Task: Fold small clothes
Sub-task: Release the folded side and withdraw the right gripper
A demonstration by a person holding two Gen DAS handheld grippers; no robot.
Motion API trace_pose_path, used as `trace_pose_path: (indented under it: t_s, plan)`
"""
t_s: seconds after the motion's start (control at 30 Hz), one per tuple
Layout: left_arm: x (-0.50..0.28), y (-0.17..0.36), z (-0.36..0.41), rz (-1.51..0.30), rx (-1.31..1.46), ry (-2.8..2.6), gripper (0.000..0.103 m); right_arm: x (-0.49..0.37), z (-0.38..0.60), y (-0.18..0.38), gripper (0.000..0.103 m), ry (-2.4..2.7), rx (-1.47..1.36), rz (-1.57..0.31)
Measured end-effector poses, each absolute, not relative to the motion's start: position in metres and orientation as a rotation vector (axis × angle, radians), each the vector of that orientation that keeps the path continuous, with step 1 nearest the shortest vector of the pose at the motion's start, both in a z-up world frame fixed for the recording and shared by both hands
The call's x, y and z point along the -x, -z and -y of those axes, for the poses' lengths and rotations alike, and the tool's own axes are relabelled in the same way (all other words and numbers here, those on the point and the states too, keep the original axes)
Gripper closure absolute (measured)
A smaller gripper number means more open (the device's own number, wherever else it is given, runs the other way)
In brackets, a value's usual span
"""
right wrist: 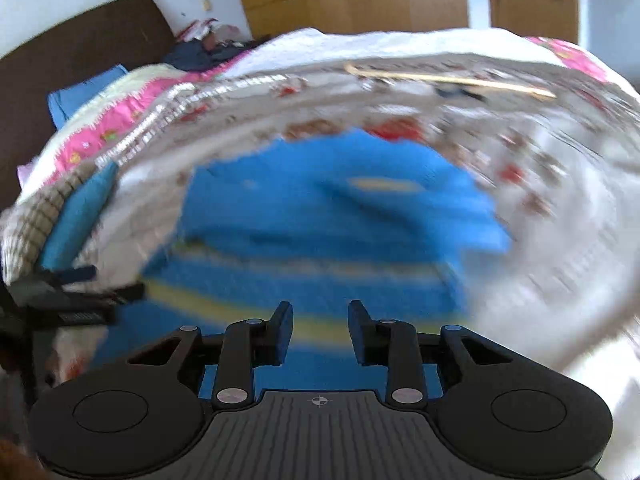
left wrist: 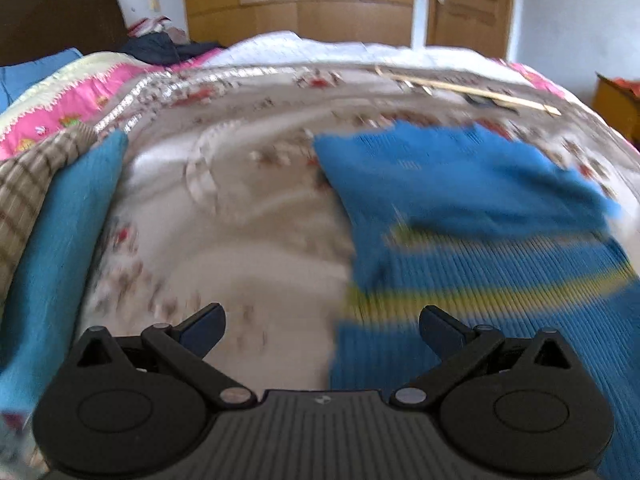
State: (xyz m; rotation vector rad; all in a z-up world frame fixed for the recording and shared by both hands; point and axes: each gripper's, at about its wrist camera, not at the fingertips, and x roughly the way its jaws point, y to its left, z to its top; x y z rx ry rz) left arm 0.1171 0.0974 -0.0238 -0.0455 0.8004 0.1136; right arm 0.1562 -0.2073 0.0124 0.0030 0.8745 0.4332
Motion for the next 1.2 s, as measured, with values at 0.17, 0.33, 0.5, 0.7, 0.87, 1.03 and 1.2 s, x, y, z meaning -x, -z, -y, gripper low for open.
trace_pose_path:
  t_s: [0.17, 0.33, 0.5, 0.7, 0.87, 1.03, 1.2]
  plan:
    - [-0.083, 0.027, -0.086, -0.914, -0.017, -0.082, 0.0, -0.122, 0.248, 0.01, 0.073, -0.375, -0.073, -0.96]
    - [-0.062, 0.026, -0.077, -0.974, -0.045, -0.062, 0.0, -0.095, 0.261, 0.025, 0.073, -0.365, -0.142, -0.992]
    - [-0.052, 0.025, -0.072, -1.016, -0.052, -0.046, 0.001, -0.077, 0.274, 0.023, 0.073, -0.346, -0.185, -0.983]
    - [-0.044, 0.021, -0.074, -1.02, -0.032, -0.062, 0.009, -0.066, 0.282, 0.025, 0.073, -0.319, -0.232, -0.97]
    - [-0.047, 0.026, -0.075, -1.051, -0.028, -0.079, 0.011, -0.064, 0.288, 0.03, 0.074, -0.315, -0.262, -0.974]
    - [-0.047, 0.027, -0.072, -1.062, -0.031, -0.087, 0.016, -0.061, 0.291, 0.03, 0.073, -0.333, -0.277, -0.964]
    - [-0.046, 0.027, -0.065, -1.054, -0.015, -0.042, 0.023, -0.069, 0.289, 0.038, 0.073, -0.388, -0.328, -1.002]
